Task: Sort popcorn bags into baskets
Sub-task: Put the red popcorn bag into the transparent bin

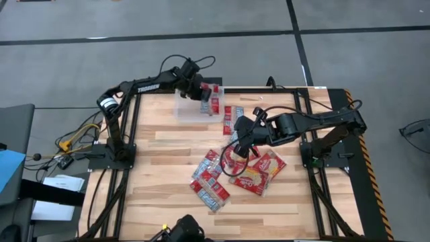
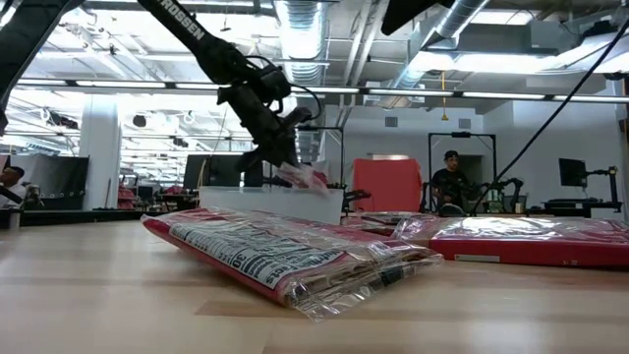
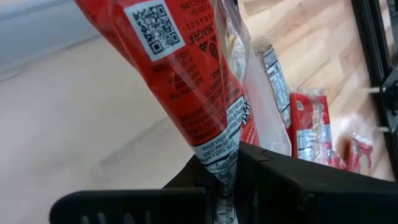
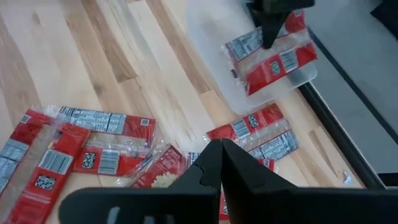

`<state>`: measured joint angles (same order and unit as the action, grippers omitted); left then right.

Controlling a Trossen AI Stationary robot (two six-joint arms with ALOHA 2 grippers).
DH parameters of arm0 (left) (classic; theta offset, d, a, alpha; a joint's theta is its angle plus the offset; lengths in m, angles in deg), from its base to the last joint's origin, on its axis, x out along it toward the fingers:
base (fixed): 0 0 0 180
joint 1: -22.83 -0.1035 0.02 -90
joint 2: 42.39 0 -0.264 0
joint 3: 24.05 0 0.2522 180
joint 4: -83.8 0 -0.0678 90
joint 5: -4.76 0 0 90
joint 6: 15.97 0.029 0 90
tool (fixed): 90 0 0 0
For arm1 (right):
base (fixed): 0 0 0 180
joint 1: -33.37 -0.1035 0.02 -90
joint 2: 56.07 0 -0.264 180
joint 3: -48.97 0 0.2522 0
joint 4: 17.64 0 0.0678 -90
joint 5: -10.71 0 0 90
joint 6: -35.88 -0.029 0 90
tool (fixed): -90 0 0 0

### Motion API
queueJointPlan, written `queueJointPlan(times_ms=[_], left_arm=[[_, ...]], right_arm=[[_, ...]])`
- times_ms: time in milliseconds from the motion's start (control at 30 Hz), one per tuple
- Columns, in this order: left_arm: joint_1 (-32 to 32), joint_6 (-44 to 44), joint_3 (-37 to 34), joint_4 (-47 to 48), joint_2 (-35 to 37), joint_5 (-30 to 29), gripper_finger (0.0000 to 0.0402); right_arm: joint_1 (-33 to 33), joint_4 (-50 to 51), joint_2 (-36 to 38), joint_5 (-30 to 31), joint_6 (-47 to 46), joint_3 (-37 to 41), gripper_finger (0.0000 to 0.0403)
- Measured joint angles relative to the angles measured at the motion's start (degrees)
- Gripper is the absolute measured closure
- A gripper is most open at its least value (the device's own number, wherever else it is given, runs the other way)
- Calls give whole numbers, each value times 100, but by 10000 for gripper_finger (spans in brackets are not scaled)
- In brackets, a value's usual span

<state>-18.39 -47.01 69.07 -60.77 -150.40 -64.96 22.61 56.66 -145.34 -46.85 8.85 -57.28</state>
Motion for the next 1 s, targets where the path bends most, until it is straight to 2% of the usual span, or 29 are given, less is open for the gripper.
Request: queueJointPlan(times_ms=[200, 500, 633, 867, 1000], left_arm=[[107, 88, -252, -101, 0, -139, 399], [114, 221, -428, -356, -4, -152, 389], [211, 348, -428, -394, -4, -382, 350], [278, 441, -428, -845, -4, -121, 254], [312, 402, -428, -911, -4, -143, 218]], right_arm=[[53, 72, 0, 99, 28, 0, 365], [83, 72, 0, 111, 50, 0, 383], [83, 72, 0, 110, 50, -2, 381], [83, 70, 0, 108, 50, -2, 356], [106, 56, 0, 105, 50, -2, 353]])
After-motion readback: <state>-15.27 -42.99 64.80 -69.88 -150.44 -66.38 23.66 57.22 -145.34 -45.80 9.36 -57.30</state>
